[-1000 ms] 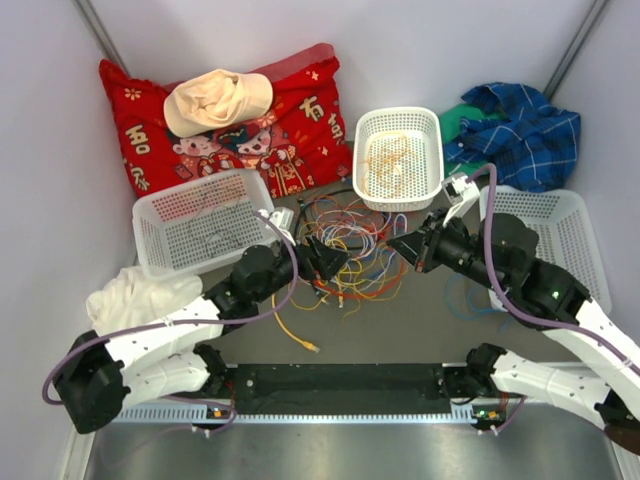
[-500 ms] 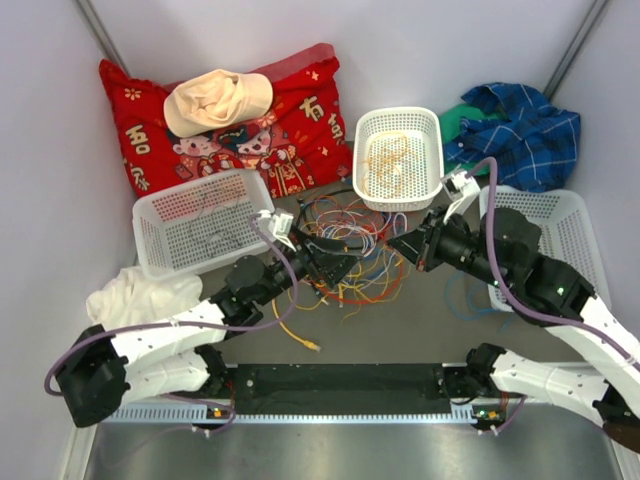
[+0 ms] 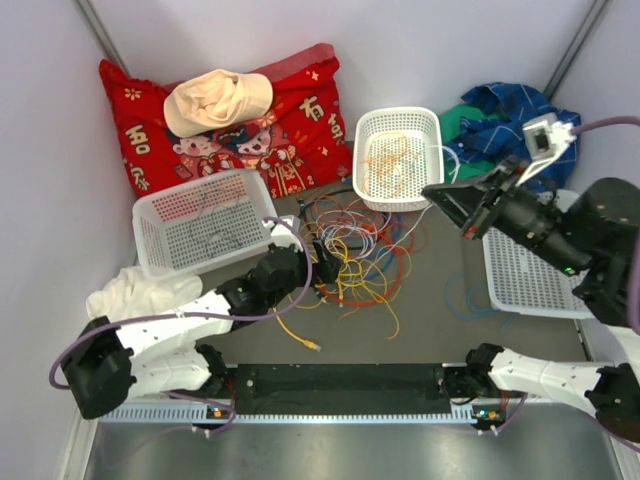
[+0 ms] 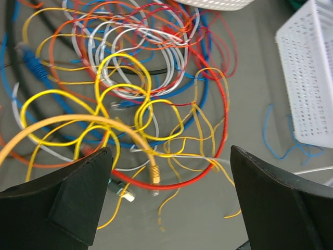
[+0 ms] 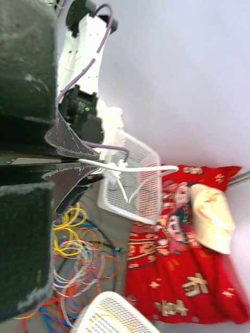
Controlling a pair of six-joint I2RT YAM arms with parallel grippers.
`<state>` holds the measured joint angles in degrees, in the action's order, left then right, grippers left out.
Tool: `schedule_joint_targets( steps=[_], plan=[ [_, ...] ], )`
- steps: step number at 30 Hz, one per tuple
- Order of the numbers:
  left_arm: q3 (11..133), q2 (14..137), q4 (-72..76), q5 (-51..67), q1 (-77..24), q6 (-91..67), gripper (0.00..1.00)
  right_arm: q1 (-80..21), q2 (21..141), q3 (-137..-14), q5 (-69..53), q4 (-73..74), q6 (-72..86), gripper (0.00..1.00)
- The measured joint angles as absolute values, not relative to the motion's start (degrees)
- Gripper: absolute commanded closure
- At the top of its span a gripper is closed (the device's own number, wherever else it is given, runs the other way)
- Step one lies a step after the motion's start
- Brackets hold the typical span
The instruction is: Untangle the cables
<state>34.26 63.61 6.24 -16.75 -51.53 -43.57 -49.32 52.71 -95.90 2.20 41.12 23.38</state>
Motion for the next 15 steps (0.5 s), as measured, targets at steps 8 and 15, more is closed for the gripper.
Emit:
schedule_joint_targets(
  steps=[8,15],
  plan=[
    [32.3,58.2,2.0,-21.0,-51.5,-44.9,0.02,-49.3,52.5,-97.5,2.8,40.9,22.1,1.00],
    [24.3,50.4,17.5,-12.8,-51.6,-40.2,0.01,-49.3,53.2,-91.8,2.0,41.2,23.2,1.00]
  ],
)
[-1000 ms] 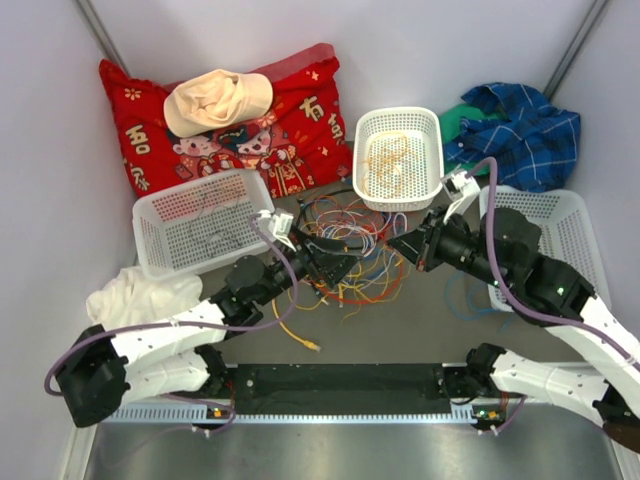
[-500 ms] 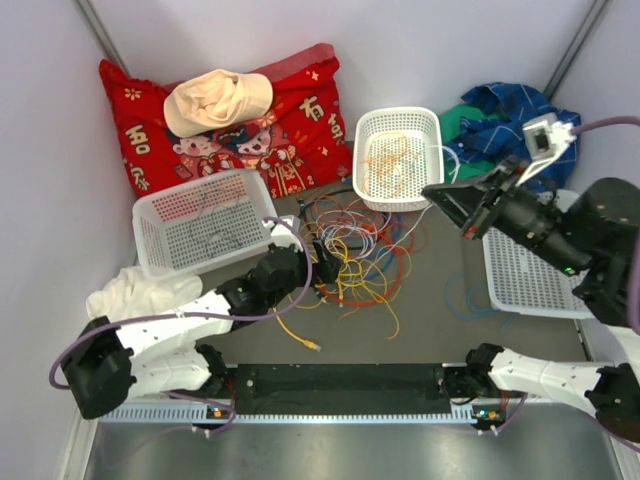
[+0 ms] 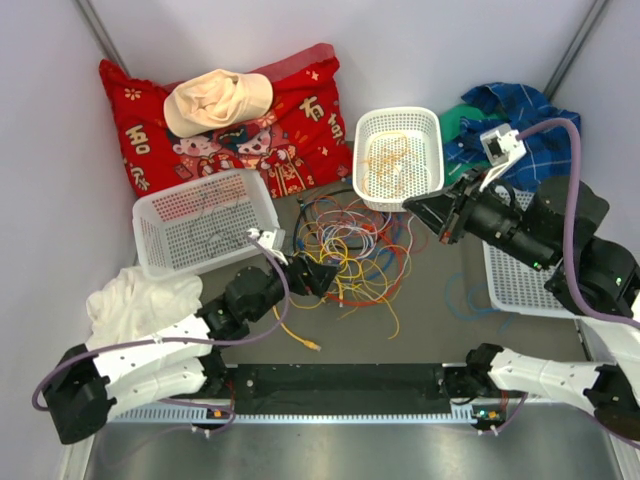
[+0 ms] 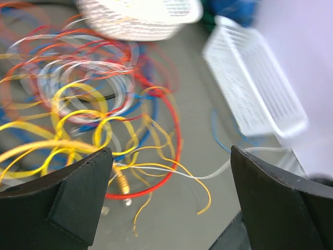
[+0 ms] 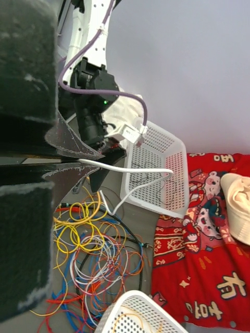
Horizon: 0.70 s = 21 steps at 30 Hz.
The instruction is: Untangle the cables
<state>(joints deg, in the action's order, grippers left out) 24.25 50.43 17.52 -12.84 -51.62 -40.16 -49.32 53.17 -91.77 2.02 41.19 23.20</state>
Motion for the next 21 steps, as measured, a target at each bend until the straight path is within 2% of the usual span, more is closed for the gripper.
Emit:
schedule_joint_targets(
  steps=[4,8,12,21],
  plan=[
    [22.3,51.3,27.7,-4.9,-53.6,-31.5,0.01,-49.3,53.4,-91.0,1.7,41.5,23.9,1.00],
    [25.4,54.1,30.0,-2.0,-55.5,-23.6,0.01,-49.3,53.4,-91.0,1.4,41.4,24.3,1.00],
    [27.9,57.1,29.4,-4.4,-55.7,-21.1,0.01,-49.3,52.8,-87.6,1.6,40.0,24.7,1.00],
    [28.3,58.0,17.3,-14.3,-55.7,-25.8,0.01,-49.3,55.2,-68.9,3.1,36.0,26.5,1.00]
  ],
)
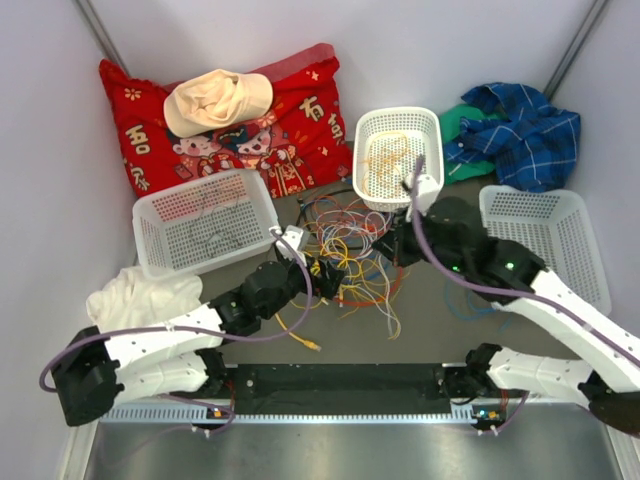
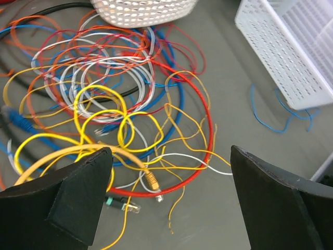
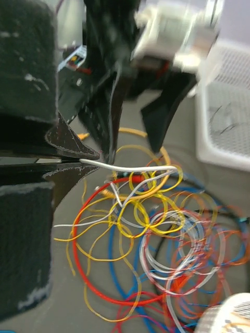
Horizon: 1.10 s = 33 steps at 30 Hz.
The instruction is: Untangle the cables
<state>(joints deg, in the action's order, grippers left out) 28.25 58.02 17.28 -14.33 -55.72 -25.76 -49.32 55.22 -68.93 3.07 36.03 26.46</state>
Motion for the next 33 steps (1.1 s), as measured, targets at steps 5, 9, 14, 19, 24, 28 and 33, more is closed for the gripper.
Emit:
schedule_joint_targets(
  steps=[5,9,14,19,24,28,33],
  plan=[
    [27.8,52.9,11.6,-20.3,-55.7,-29.9,0.01,-49.1,62.6,-64.6,4.5,34.2,26.7,0.75],
    [27.7,46.5,5.3,-24.5,-55.7,-35.1,0.01,-47.6,70.8,-64.6,5.3,30.9,26.7,0.41],
    [27.7,40.3,-2.0,-26.8,-55.7,-40.2,0.01,-46.4,83.5,-66.3,6.2,28.3,25.6,0.25],
    [27.7,36.7,-8.7,-28.0,-55.7,-43.1,0.01,-46.3,93.9,-71.9,6.9,27.4,24.8,0.24],
    [26.5,33.6,-12.2,-28.2,-55.7,-45.3,0.01,-46.2,99.8,-74.6,8.1,25.8,23.8,0.24],
    [24.9,32.4,-13.9,-28.1,-55.7,-46.9,0.01,-46.0,104.7,-75.2,9.0,24.8,23.3,0.28],
    [24.6,32.4,-16.2,-27.7,-55.7,-48.7,0.01,-45.4,109.2,-75.1,9.9,24.3,23.1,0.44]
  ],
)
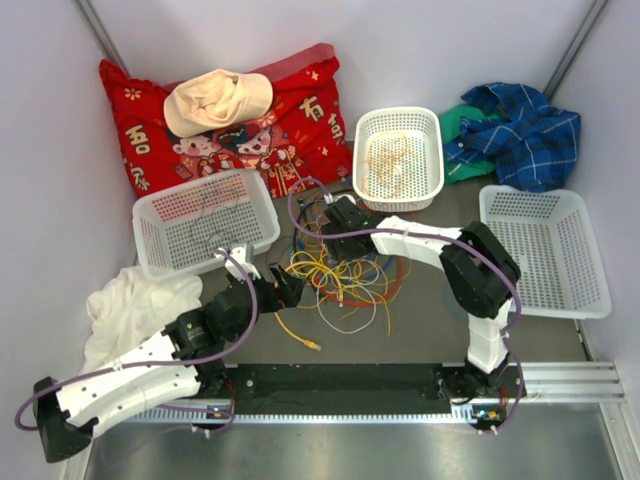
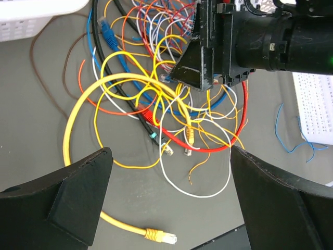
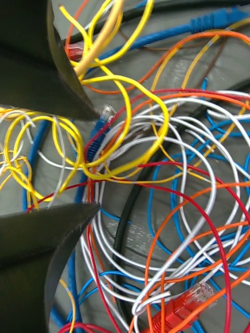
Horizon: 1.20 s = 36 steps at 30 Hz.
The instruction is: Untangle the cables
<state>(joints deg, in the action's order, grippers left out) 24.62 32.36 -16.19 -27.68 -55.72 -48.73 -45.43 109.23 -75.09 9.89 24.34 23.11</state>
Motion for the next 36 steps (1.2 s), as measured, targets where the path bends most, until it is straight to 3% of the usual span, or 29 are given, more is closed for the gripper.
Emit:
schedule_joint_targets(
  steps=[1,2,4,5,7,14,19,25,36],
  plan=[
    [24.6,32.2,-16.7,-27.7,-55.7,-49.0,0.01,-45.3,109.8,-75.1,9.8,24.1,23.2,0.50],
    [24.6,32.1,-16.9,-27.7,-55.7,-49.1,0.01,-45.2,110.0,-75.1,9.8,23.9,23.0,0.63],
    [24.6,31.6,-17.3,-27.7,-55.7,-49.5,0.01,-45.1,110.3,-75.1,9.5,23.1,23.3,0.75],
    [24.6,31.6,-17.3,-27.7,-55.7,-49.6,0.02,-45.1,110.3,-75.0,9.2,22.5,23.4,0.87],
    [24.6,31.4,-17.4,-27.7,-55.7,-49.8,0.02,-45.1,110.3,-74.7,8.8,21.4,23.6,0.99],
    [24.6,29.3,-18.2,-28.3,-55.7,-50.1,0.01,-44.9,103.3,-67.3,7.0,19.5,23.9,1.00],
    [24.6,24.3,-14.8,-29.7,-55.7,-45.9,0.01,-45.1,81.8,-62.2,5.8,23.4,24.1,1.00],
    [24.6,24.3,-3.9,-29.8,-55.7,-38.5,0.01,-46.9,59.0,-67.4,5.9,27.6,23.6,1.00],
    [25.1,39.6,21.5,-18.8,-55.7,-30.3,0.01,-48.3,50.6,-76.3,5.8,38.4,23.6,1.00]
  ],
)
